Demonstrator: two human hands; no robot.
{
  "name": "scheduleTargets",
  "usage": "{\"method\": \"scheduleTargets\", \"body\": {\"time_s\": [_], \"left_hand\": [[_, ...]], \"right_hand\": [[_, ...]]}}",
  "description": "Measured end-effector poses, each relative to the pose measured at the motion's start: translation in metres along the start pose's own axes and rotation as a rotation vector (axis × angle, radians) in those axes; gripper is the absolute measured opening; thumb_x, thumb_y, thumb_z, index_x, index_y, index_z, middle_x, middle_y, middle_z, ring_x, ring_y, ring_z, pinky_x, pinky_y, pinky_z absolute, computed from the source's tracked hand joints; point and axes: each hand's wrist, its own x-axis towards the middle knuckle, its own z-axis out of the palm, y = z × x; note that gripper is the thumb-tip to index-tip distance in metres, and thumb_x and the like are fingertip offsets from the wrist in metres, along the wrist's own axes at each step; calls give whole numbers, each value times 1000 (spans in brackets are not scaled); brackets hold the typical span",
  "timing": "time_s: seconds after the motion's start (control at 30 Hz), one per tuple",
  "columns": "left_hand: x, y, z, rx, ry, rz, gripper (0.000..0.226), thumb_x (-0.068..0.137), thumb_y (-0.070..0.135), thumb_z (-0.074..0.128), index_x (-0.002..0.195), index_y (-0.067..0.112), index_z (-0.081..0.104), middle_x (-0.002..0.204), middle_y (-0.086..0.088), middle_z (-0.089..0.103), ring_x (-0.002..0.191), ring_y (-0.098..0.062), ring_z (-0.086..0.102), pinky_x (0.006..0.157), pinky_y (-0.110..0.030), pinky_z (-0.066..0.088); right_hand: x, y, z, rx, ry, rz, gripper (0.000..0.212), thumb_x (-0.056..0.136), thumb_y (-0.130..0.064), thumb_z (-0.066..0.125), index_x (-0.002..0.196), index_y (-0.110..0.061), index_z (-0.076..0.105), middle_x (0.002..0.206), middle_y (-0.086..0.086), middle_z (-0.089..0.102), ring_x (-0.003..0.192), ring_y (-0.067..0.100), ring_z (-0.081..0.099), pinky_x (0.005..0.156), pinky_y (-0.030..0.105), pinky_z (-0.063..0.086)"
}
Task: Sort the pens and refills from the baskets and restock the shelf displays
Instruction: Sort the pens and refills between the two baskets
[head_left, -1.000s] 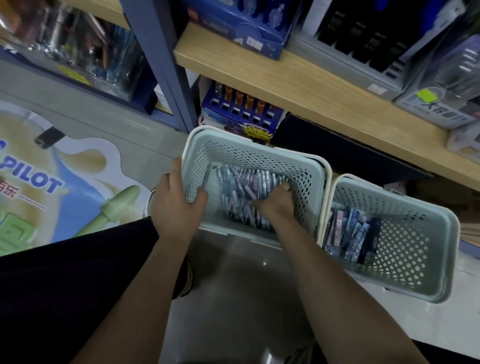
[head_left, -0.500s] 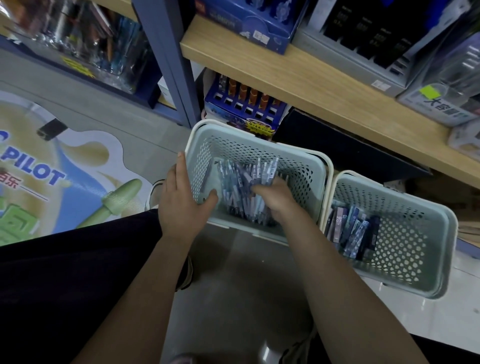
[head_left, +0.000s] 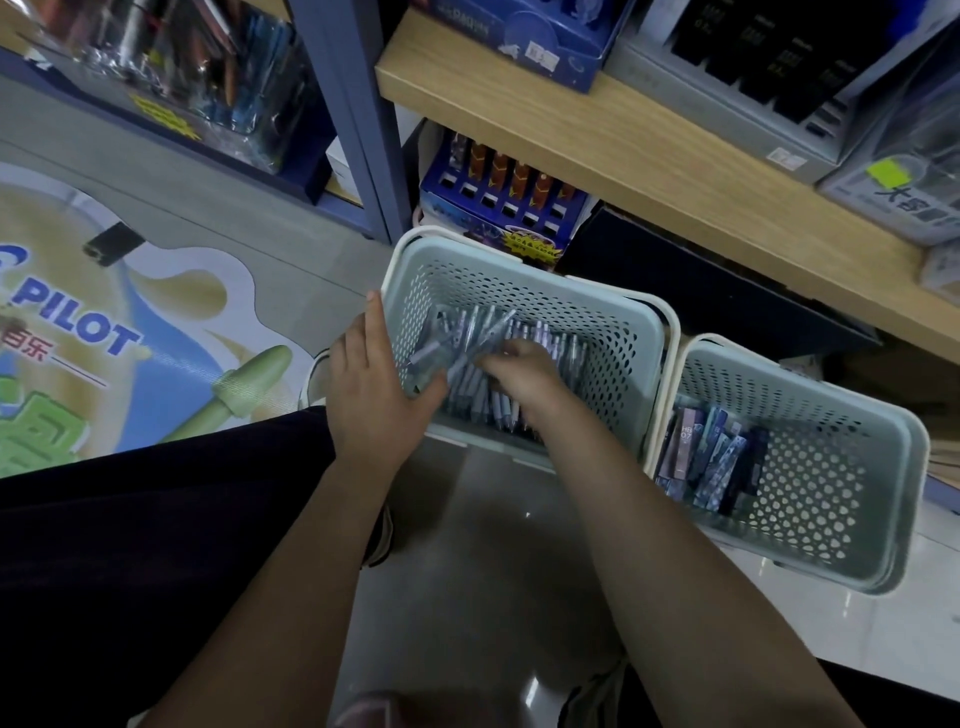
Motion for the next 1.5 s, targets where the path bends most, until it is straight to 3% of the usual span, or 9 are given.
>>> {"method": "scheduleTargets", "body": {"time_s": [0.23,0.5,0.83,0.93,1.0,1.07,1.23,1.33,1.5], "left_hand": [[-3,10,0,138,-10,109,83,94,56,40,155,2,28,162,-22,25,150,-36,25,115,-55,30],[13,5,-4,164,-36,208,79,99,57,36,155,2,27,155,-28,33,134,-45,43,97,-55,45],[20,3,-9,111,-87,108,91,92,67,29,159,6,20,158,-22,33,131,-43,50,81,-51,53],[20,1,-9,71,-68,92,86,92,64,27,160,13,21,158,-17,37,118,-43,59,68,-41,49],[21,0,-8,63,-70,110,85,92,63,28,160,12,20,153,-16,40,105,-43,63,63,-37,43],[22,-1,-7,64,-74,116,85,92,62,29,160,11,19,151,-15,40,100,-42,63,62,-38,44],[22,-2,-5,83,-79,115,88,93,66,26,160,11,16,152,-16,39,108,-43,59,66,-44,49],[22,-1,-5,81,-80,97,89,92,68,27,160,11,17,152,-16,39,112,-43,57,68,-46,50],[22,-1,-5,60,-72,107,87,93,66,29,160,12,19,149,-16,41,112,-42,57,67,-47,52]], "right_hand": [[-16,23,-39,-127,205,-11,58,96,-22,64,147,-8,41,111,2,59,85,15,64,60,16,50],[-6,25,-37,-205,143,101,76,94,-36,67,151,-1,30,138,18,55,121,30,57,81,26,41],[6,25,-18,-367,109,56,96,82,-37,81,150,-2,23,144,13,45,127,30,52,97,34,48],[12,25,-17,-478,123,62,81,81,-42,80,139,2,43,116,15,65,95,23,68,71,26,53],[11,20,-19,-494,129,102,52,82,-47,78,100,1,67,69,8,68,55,12,64,51,21,47],[11,19,-22,-434,111,147,46,85,-45,75,71,-2,67,44,2,59,37,7,57,56,24,54],[9,18,-22,-57,101,176,81,88,-40,72,147,2,37,102,16,58,77,26,61,92,37,54],[6,18,-17,3,63,128,71,93,-31,67,147,1,35,128,17,53,110,26,55,98,35,47],[2,8,-9,153,23,115,79,83,-26,79,145,2,38,139,15,53,117,30,57,102,41,49]]}}
